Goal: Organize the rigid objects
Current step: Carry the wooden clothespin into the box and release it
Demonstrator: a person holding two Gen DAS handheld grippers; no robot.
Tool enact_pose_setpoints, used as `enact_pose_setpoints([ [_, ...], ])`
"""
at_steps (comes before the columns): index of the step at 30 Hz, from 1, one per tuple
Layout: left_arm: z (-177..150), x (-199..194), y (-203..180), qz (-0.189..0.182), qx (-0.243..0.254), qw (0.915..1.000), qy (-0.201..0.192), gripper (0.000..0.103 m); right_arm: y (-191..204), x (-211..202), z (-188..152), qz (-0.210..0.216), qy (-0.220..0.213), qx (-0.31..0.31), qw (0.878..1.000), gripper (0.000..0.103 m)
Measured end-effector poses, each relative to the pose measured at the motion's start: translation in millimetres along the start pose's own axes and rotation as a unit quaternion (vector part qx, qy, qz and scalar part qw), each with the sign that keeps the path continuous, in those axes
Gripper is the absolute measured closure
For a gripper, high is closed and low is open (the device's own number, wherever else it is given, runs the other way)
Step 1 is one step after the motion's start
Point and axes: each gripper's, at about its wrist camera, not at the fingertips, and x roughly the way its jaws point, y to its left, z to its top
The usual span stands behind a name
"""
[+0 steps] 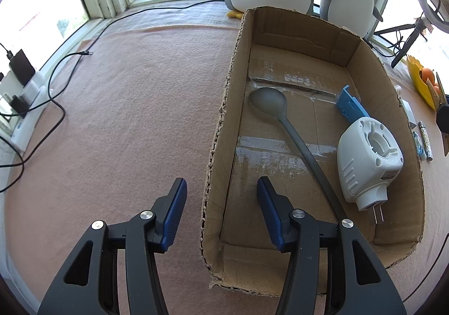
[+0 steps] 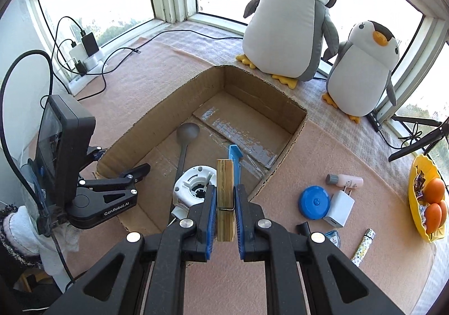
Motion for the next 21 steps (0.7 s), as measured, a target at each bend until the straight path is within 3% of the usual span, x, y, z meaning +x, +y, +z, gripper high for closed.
enact_pose_setpoints([
  [21,0,0,-1,0.001,-0.006,1.0,-0.001,0.05,38,16,41,0.016,-0.026,-0.011,0.999,0.092],
])
